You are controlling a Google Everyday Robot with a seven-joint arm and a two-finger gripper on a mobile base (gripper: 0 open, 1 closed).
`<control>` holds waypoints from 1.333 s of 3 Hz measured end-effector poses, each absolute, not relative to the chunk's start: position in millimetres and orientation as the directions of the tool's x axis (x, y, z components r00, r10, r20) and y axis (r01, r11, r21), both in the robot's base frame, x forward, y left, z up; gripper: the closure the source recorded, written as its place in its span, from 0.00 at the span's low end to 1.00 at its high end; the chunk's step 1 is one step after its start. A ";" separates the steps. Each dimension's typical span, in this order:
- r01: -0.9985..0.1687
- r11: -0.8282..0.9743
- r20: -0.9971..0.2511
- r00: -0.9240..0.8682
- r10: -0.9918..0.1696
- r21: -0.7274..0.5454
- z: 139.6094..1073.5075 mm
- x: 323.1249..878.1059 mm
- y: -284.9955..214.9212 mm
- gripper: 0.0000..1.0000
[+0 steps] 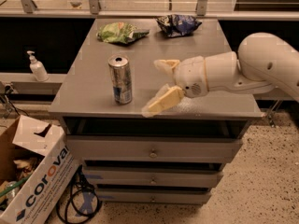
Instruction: Pick redbull can
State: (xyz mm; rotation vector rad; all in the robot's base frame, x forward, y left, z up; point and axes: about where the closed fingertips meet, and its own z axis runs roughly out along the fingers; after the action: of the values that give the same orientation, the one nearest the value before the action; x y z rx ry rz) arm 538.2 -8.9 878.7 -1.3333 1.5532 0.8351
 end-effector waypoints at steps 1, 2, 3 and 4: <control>-0.980 0.181 -0.955 0.025 -0.296 -0.082 881.5 547.7 22.1 0.00; -0.982 0.163 -0.972 0.056 -0.228 -0.095 883.3 553.3 55.5 0.00; -0.985 0.145 -0.982 0.065 -0.179 -0.092 878.9 554.5 81.3 0.00; -0.988 0.123 -0.987 0.073 -0.142 -0.091 877.7 553.8 101.4 0.18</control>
Offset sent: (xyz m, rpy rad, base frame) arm 0.0232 0.0976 0.0066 0.2336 -0.0920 0.0603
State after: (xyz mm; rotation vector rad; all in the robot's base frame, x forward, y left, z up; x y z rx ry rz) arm 553.8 101.4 877.7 -1.2486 1.3054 0.9844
